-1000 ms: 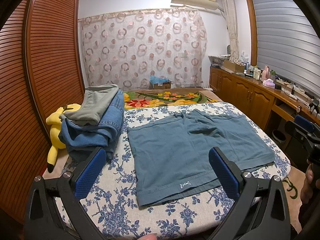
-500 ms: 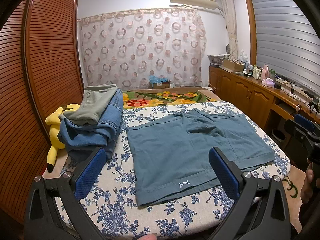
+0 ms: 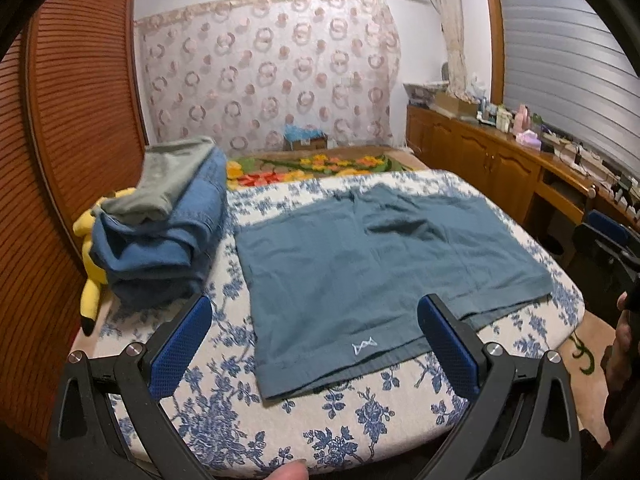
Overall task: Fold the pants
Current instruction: 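Lower the right gripper to the shorts' hem and close on it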
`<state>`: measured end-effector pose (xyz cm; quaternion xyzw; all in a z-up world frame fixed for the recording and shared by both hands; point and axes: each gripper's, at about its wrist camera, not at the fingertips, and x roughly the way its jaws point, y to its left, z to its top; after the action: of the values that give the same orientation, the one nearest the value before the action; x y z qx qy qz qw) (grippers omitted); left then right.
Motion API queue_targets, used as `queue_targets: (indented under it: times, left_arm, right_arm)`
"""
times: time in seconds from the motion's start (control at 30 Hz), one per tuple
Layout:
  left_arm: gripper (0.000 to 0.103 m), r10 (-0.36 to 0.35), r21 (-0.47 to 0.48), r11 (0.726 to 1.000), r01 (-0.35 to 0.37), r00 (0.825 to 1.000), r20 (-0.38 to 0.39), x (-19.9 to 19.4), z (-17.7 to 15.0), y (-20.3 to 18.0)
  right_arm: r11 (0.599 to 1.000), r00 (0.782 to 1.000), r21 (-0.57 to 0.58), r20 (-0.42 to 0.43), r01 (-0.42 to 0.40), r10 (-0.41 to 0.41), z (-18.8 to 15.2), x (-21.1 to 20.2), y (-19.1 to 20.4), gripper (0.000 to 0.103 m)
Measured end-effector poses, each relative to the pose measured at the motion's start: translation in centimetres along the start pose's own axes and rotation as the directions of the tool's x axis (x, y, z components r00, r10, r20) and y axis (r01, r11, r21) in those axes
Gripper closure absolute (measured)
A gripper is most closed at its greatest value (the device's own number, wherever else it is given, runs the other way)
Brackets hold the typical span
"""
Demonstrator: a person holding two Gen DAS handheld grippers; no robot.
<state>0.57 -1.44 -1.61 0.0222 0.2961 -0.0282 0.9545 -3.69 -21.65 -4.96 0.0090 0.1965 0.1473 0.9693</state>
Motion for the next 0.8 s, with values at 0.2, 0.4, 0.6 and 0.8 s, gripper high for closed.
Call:
queue_targets:
  times: [0.2,0.4,0.6,0.8]
  left_arm:
    - [0.000,-0.031,0.007,0.999,0.031,0.998,-0.050,1.7,-0.8,0.1]
    - [0.000,-0.040,0.015,0.999,0.042,0.995,-0.093,3.1,-1.4,0.4]
    - [0.000,-0.056,0.020,0.998,0.059,0.990,-0.129,4.3,-2.1,0.8]
    - [0.000,-0.042,0.026,0.999,0.048,0.984,-0.173,5.7,-2.9,1.6]
  right_arm:
    - [1.000,0.998,-0.014,-0.059,-0.014,0.013,0.4,0.9,-0.8,0.000]
    - [0.998,0.987,-0.021,-0.148,-0.061,0.057,0.5,2.4,-1.6,0.006]
    - [0.992,0.970,-0.052,-0.222,-0.115,0.101,0.9,4.2,-1.4,0.027]
    - [0.977,0.943,-0.100,-0.296,-0.189,0.152,1.0,6.3,-0.8,0.047]
